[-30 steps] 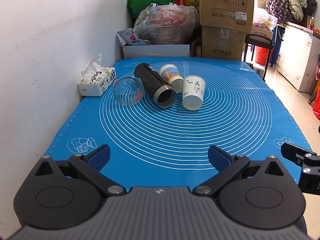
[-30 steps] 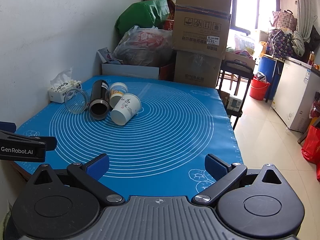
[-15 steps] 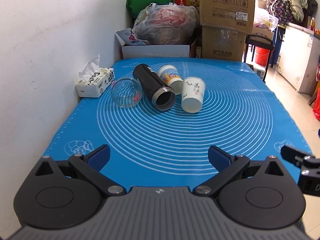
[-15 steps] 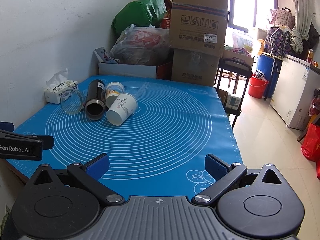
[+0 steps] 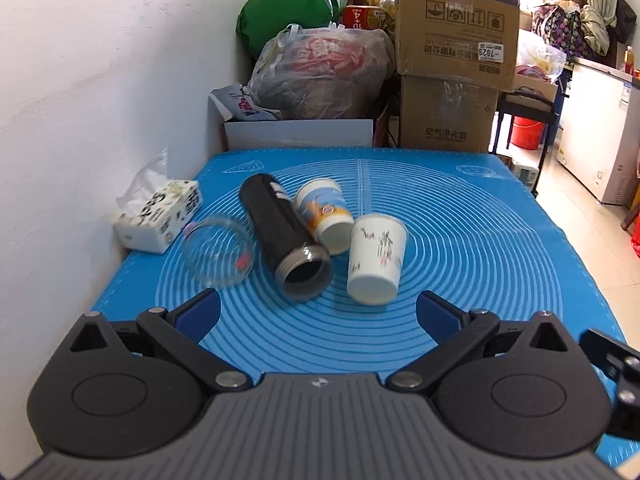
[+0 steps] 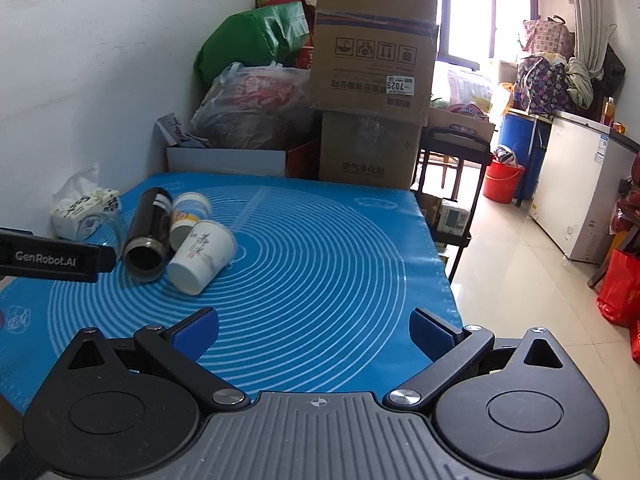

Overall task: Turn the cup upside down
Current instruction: 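Move the left tool to the white paper cup and close on it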

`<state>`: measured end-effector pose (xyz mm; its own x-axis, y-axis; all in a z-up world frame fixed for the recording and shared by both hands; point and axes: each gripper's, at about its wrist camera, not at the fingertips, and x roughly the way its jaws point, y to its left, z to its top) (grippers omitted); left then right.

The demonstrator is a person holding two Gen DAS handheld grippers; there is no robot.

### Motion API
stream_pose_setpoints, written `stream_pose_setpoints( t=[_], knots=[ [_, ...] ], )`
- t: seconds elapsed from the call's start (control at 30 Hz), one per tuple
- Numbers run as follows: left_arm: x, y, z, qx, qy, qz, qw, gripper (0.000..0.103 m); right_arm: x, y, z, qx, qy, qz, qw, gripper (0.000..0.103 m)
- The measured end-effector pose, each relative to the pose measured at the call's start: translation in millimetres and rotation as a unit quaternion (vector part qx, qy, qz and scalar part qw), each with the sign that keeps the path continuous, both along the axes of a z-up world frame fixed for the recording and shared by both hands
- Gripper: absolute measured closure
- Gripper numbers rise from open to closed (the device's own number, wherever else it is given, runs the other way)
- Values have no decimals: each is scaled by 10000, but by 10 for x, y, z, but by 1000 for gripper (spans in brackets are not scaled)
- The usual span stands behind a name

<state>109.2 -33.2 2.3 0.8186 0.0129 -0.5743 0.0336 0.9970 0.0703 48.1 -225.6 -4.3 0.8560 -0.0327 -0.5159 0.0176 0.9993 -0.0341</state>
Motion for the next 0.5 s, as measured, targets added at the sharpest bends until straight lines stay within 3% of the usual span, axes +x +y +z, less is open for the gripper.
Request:
stream_pose_setpoints(
  t=[0.2, 0.5],
  knots=[
    [567, -214, -212, -67, 177, -205, 9996, 1, 359, -151, -87, 4, 79, -129, 9999, 0],
    [1147, -500, -609, 423, 311, -250, 9983, 1, 791, -299, -319, 117, 297, -187, 9993, 0]
  ],
)
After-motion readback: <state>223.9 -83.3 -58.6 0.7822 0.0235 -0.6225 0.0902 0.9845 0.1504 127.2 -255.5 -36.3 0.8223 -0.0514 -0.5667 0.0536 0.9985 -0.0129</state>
